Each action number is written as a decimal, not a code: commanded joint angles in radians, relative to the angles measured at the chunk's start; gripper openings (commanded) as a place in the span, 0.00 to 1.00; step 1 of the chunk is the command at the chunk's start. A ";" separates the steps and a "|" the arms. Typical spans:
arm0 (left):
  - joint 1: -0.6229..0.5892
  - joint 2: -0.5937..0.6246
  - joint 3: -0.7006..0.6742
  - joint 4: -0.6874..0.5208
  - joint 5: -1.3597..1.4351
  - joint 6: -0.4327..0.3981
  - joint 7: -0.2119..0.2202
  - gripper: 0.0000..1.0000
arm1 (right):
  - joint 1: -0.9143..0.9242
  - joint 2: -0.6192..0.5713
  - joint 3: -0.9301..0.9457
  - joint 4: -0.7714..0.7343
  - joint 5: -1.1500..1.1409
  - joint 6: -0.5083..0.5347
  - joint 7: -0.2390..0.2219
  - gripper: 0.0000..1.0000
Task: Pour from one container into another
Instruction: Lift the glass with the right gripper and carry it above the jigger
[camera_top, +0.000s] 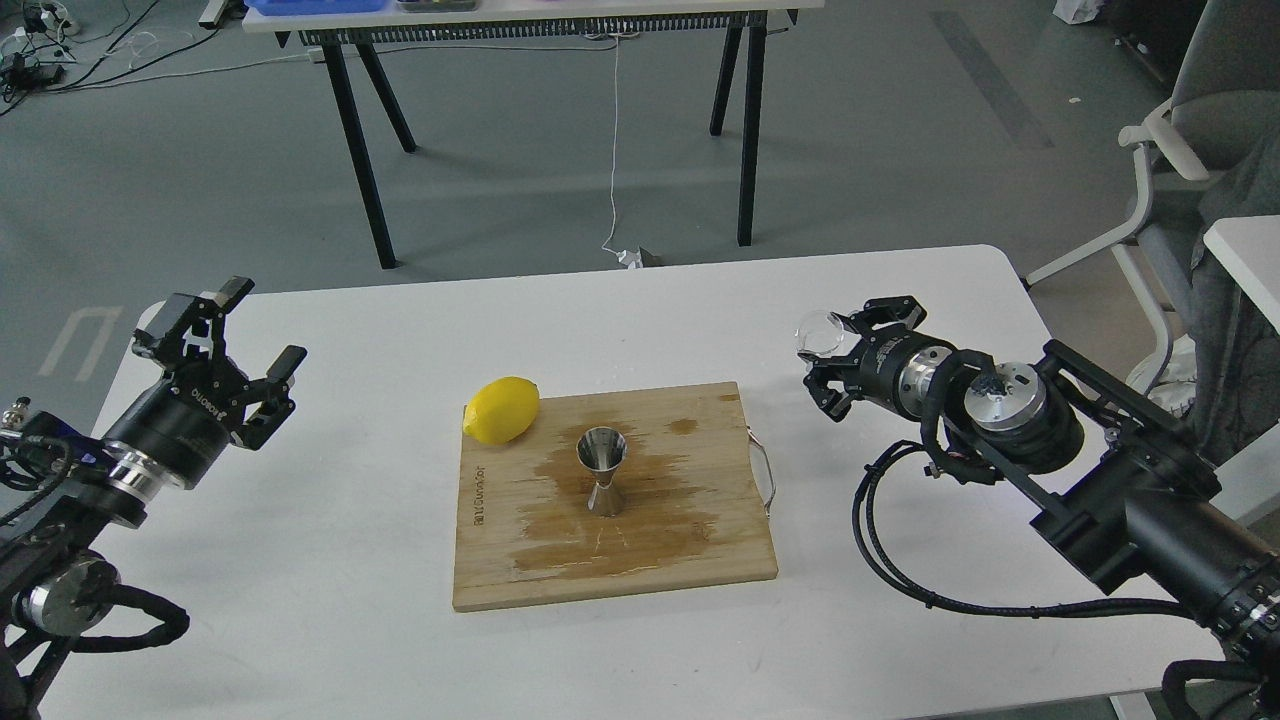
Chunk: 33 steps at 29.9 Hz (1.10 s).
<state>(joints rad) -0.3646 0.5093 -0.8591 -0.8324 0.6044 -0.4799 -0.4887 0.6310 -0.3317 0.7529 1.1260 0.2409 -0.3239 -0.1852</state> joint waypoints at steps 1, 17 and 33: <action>0.000 -0.005 0.000 0.004 0.000 0.001 0.000 0.99 | 0.108 0.000 -0.125 0.020 -0.005 0.003 0.001 0.35; -0.002 -0.023 0.000 0.021 0.000 0.003 0.000 0.99 | 0.409 0.036 -0.487 0.120 -0.003 0.039 0.000 0.35; -0.005 -0.022 0.000 0.021 0.000 0.003 0.000 0.99 | 0.567 0.025 -0.754 0.215 -0.077 0.086 0.000 0.35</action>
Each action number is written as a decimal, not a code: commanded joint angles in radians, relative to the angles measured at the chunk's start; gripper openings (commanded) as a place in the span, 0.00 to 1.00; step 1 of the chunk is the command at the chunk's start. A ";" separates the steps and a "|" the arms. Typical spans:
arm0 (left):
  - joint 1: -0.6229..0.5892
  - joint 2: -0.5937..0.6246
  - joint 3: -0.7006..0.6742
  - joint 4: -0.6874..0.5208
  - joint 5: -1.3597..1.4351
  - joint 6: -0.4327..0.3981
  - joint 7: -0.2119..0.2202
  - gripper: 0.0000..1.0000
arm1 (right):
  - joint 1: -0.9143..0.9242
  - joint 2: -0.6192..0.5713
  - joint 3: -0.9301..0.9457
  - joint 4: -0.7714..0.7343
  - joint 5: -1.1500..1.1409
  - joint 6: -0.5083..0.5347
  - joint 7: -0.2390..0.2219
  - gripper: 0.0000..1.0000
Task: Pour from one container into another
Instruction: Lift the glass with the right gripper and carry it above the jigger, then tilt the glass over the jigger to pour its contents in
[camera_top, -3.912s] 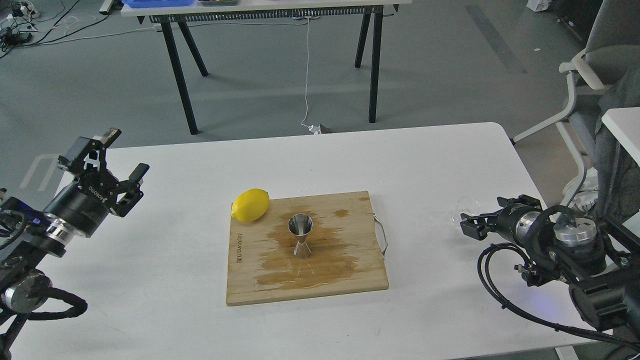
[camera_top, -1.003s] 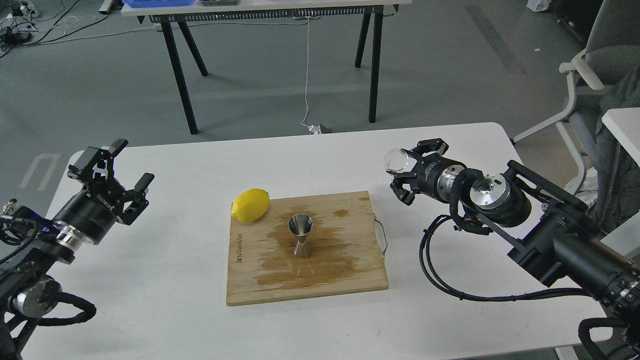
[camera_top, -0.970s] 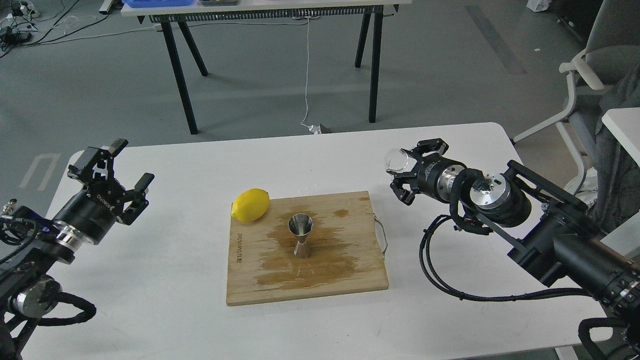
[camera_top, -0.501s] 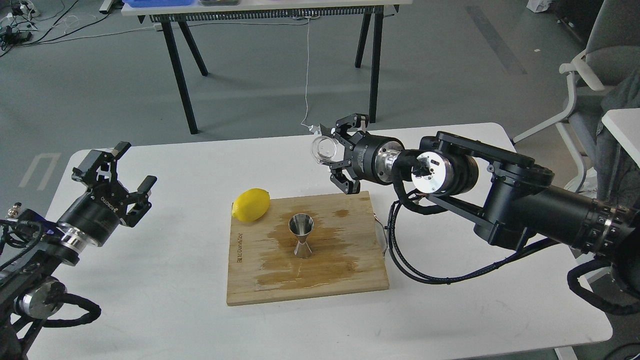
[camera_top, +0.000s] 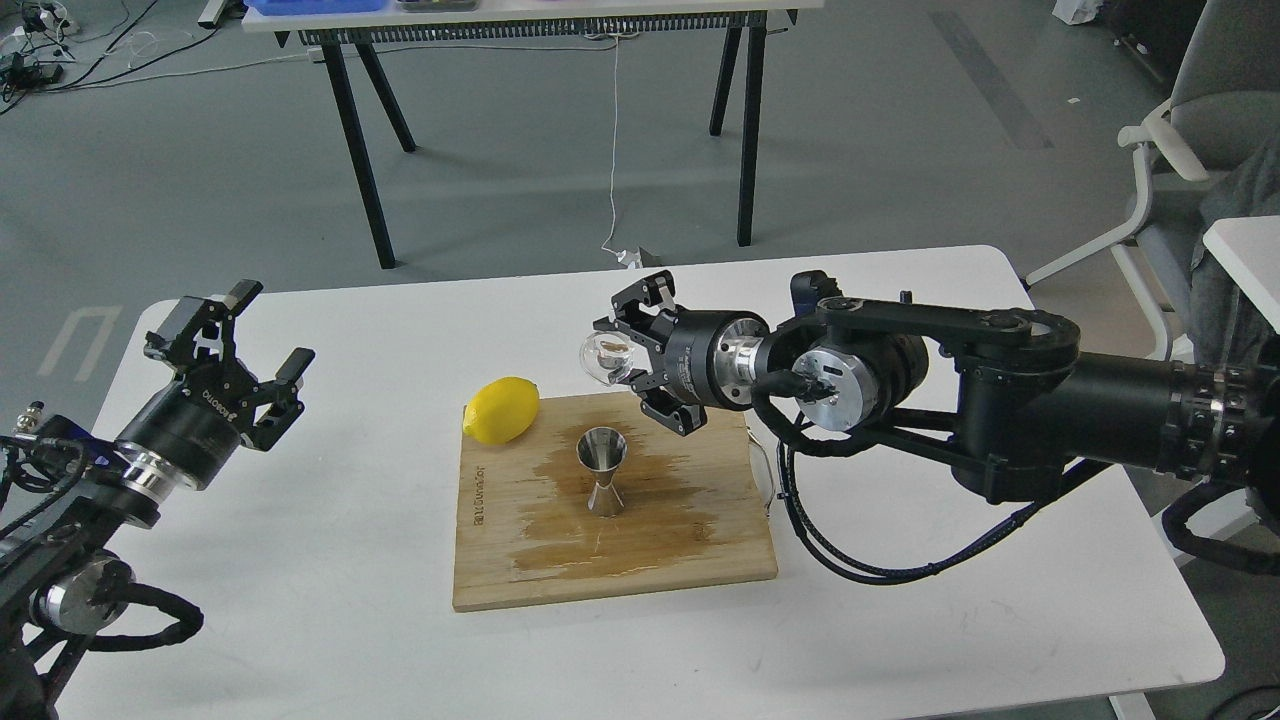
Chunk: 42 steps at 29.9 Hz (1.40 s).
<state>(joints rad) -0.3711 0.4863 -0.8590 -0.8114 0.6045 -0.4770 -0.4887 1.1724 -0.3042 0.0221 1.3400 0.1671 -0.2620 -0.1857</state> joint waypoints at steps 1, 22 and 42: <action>0.001 0.002 0.000 0.000 0.000 0.000 0.000 0.99 | 0.038 -0.003 -0.030 0.001 -0.006 0.030 0.000 0.35; -0.002 0.002 0.000 0.000 0.000 0.000 0.000 0.99 | 0.098 -0.003 -0.175 -0.001 -0.328 0.127 0.005 0.35; -0.002 0.005 0.000 0.000 0.000 -0.002 0.000 0.99 | 0.108 0.019 -0.234 -0.001 -0.511 0.142 0.095 0.34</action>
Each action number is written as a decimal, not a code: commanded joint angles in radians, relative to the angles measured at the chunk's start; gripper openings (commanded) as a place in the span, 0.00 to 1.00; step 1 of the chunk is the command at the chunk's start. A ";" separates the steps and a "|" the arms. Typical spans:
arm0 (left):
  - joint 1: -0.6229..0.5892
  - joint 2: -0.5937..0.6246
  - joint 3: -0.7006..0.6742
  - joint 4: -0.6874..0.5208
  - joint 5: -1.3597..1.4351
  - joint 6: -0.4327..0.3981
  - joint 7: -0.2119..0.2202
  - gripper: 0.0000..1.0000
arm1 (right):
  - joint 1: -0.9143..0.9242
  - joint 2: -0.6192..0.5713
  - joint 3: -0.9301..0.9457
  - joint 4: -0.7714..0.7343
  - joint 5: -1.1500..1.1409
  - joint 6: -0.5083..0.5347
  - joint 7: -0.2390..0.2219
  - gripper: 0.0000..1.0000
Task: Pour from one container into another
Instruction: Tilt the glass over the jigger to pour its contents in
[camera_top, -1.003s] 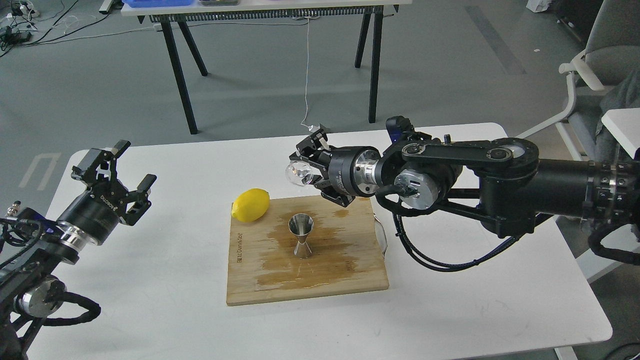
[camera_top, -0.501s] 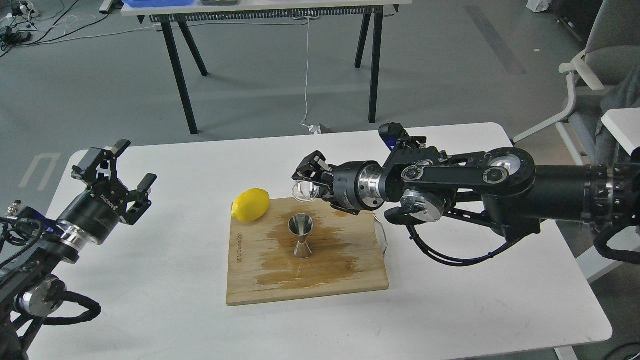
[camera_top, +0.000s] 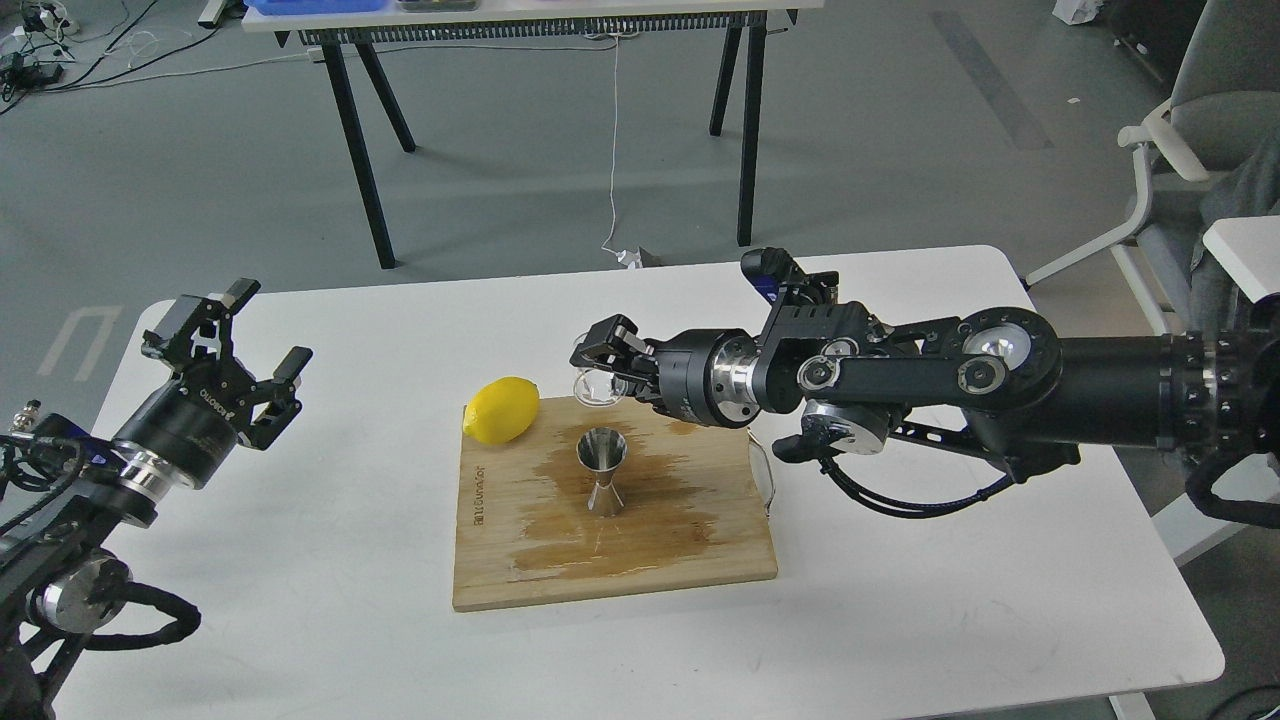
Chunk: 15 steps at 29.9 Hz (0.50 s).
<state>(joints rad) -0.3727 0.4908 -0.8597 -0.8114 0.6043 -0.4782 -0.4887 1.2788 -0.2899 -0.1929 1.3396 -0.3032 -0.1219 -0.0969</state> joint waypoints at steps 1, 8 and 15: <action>0.000 0.000 0.001 0.000 0.000 0.000 0.000 0.99 | 0.004 0.006 -0.032 0.001 -0.051 0.002 0.006 0.34; 0.000 0.002 -0.001 0.000 0.000 0.000 0.000 0.99 | 0.016 0.021 -0.080 0.001 -0.096 0.004 0.016 0.34; 0.000 0.002 -0.001 0.000 0.000 0.000 0.000 0.99 | 0.028 0.026 -0.109 0.001 -0.152 0.004 0.034 0.34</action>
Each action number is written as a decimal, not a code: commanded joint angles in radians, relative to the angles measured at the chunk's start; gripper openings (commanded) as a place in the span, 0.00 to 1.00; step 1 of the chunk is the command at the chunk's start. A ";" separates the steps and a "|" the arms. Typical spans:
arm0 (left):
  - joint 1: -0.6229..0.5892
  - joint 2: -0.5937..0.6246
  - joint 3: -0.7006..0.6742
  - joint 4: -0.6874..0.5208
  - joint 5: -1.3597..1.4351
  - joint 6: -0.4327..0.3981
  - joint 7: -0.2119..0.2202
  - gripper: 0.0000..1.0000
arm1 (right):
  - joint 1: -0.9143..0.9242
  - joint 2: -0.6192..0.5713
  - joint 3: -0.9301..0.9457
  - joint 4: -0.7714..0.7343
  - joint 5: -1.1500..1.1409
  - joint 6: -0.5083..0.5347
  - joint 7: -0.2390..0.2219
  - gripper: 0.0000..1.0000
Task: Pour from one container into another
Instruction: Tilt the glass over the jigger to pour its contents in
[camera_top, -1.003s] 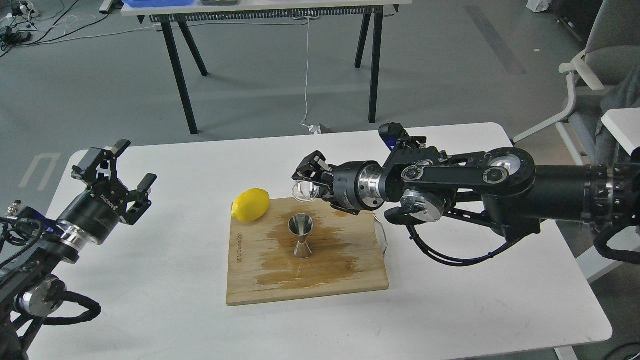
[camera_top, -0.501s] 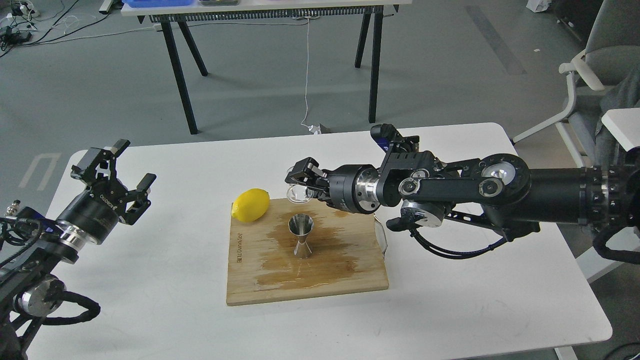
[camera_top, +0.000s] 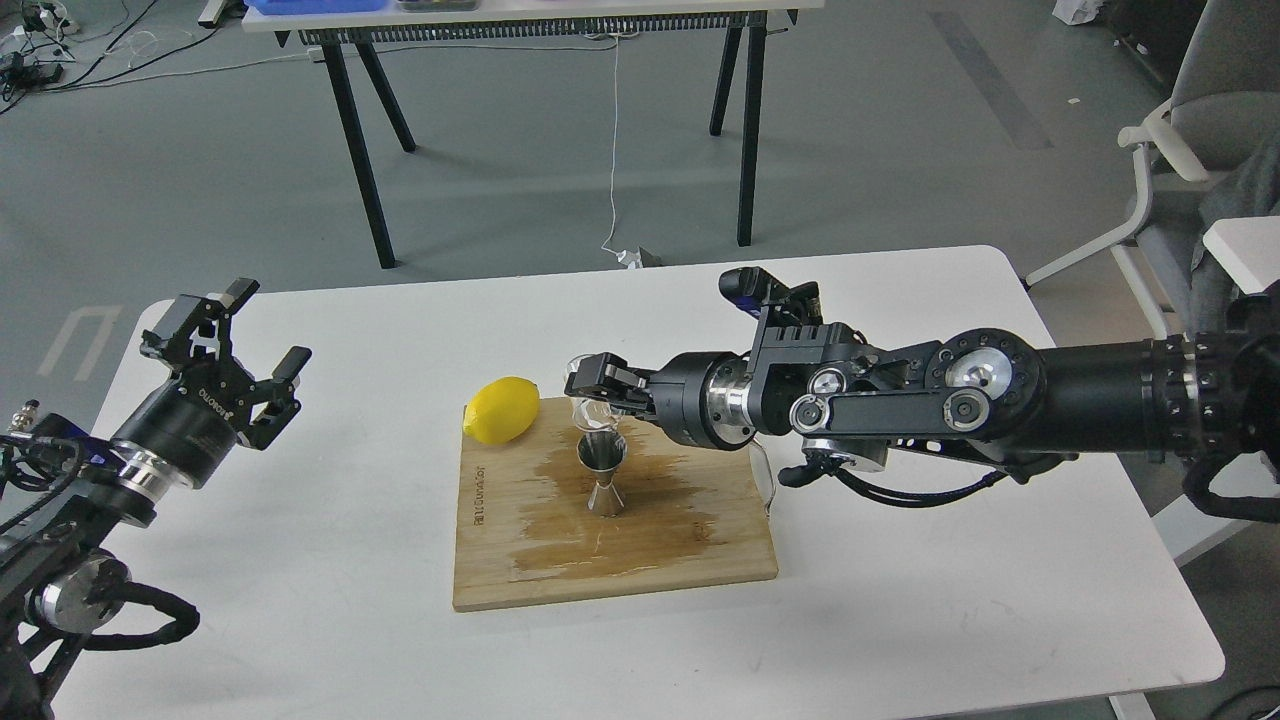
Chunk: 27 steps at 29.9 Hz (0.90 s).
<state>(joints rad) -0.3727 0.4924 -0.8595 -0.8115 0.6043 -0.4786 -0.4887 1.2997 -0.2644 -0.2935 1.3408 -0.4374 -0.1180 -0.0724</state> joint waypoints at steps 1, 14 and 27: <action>0.000 0.000 -0.001 0.000 0.000 0.000 0.000 0.99 | 0.007 0.001 -0.009 0.000 -0.026 0.000 0.014 0.34; 0.002 0.000 0.000 0.000 0.000 0.000 0.000 0.99 | 0.019 0.001 -0.038 0.000 -0.081 0.017 0.074 0.35; 0.003 0.003 -0.001 0.000 0.000 -0.002 0.000 0.99 | 0.024 -0.021 -0.039 -0.002 -0.136 0.073 0.100 0.35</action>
<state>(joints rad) -0.3709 0.4954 -0.8593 -0.8115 0.6043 -0.4801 -0.4887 1.3252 -0.2758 -0.3306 1.3407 -0.5367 -0.0516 0.0252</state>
